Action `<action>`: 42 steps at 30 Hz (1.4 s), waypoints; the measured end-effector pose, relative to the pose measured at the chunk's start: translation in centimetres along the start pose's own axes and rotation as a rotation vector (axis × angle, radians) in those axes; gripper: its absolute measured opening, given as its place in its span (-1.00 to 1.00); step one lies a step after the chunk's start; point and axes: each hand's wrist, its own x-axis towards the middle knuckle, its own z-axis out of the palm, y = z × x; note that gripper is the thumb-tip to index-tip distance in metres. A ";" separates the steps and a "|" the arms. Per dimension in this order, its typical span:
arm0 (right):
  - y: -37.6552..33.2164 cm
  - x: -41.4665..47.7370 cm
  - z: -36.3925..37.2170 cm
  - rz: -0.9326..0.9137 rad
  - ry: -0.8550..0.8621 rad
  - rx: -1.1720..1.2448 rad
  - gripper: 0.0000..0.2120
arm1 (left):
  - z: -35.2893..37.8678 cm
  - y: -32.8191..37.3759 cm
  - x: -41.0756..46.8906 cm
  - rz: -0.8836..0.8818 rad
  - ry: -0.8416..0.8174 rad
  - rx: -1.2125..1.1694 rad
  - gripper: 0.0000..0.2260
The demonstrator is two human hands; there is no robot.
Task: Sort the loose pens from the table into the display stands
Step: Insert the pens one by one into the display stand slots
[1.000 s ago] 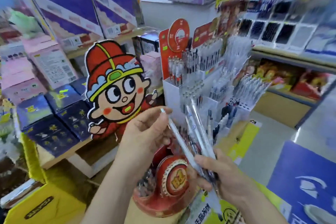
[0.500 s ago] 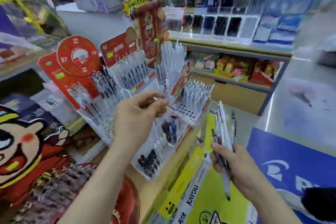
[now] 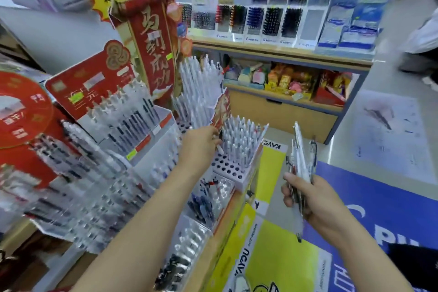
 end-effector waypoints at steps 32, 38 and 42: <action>-6.2 15.3 -1.4 0.121 -0.504 0.124 -0.60 | 8.6 -0.5 4.4 -0.257 -0.181 0.207 -0.78; -6.1 15.6 -0.5 0.215 -0.613 0.373 -0.33 | 7.9 0.0 4.6 -0.245 -0.205 0.268 -0.75; -5.9 15.9 -0.3 0.188 -0.622 0.306 -0.30 | 6.2 1.3 4.1 -0.268 -0.092 0.225 -0.69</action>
